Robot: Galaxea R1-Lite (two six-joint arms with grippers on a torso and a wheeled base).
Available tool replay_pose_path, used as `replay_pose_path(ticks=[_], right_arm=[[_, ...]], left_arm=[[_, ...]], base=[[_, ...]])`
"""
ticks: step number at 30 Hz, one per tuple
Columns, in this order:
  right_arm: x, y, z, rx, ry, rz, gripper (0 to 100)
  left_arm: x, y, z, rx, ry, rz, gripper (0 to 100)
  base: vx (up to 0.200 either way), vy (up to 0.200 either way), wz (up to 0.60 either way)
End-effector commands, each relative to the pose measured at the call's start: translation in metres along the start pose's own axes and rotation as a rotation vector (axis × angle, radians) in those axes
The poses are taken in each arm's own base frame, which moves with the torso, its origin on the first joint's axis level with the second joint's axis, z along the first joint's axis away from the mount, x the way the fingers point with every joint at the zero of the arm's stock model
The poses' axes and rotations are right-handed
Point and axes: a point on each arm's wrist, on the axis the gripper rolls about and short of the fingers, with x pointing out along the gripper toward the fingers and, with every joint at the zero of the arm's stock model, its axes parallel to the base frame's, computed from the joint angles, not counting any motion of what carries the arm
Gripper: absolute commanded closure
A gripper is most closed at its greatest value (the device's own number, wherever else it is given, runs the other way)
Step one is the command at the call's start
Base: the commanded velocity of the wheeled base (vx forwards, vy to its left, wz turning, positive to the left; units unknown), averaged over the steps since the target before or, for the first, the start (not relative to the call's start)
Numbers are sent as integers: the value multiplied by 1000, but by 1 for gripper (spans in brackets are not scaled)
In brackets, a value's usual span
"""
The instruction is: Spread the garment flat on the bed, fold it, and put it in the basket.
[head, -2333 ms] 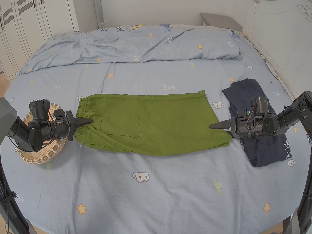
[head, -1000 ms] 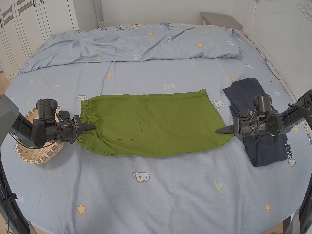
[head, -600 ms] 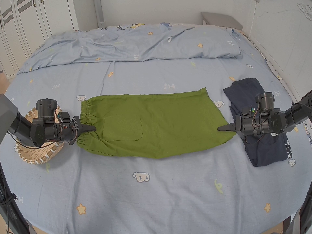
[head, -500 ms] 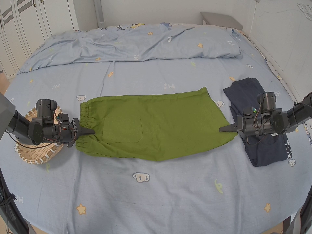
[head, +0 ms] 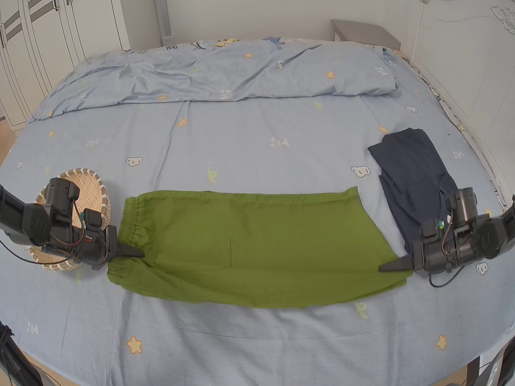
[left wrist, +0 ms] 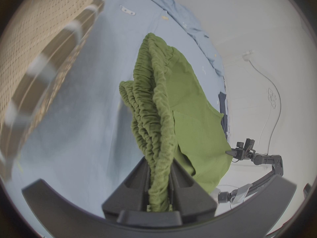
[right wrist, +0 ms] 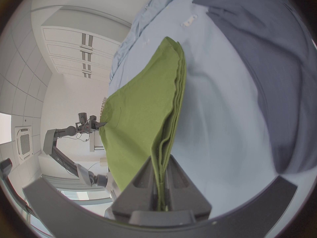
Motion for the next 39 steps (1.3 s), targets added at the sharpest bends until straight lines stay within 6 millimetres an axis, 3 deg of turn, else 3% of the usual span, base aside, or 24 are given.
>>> replay_pose_path(ticks=[1, 8, 13, 19, 20, 26, 29, 32, 39], right_arm=[[-23, 14, -64, -11, 44, -11, 100], [-28, 9, -119, -8, 52, -11, 100], [-29, 8, -135, -13, 41, -6, 100], [-28, 7, -135, -14, 42, -2, 100], [-27, 7, -135, -13, 44, -2, 0], [-24, 4, -132, -8, 51, -6, 0], [-27, 4, -120, -53, -18, -14, 0], [-34, 6, -94, -112, -144, -41, 0], [-52, 43, -43, -157, -311, 2, 0]], left_arm=[[-30, -2, -53, 22, 40, 32, 100], [-46, -4, -93, 38, 64, 42, 100], [-46, -2, -107, 34, 79, 43, 100], [-42, 4, -114, 65, 44, 45, 100], [-41, 5, -114, 67, 42, 45, 100], [-40, 6, -114, 77, 34, 45, 100], [-44, 4, -111, 95, 2, 107, 100], [-57, -6, -105, 152, -81, 174, 100], [-93, -27, -94, 239, -211, 226, 100]], base=[[0, 0, 0], [0, 0, 0], [0, 0, 0], [0, 0, 0], [0, 0, 0], [0, 0, 0], [0, 0, 0], [0, 0, 0], [0, 0, 0]])
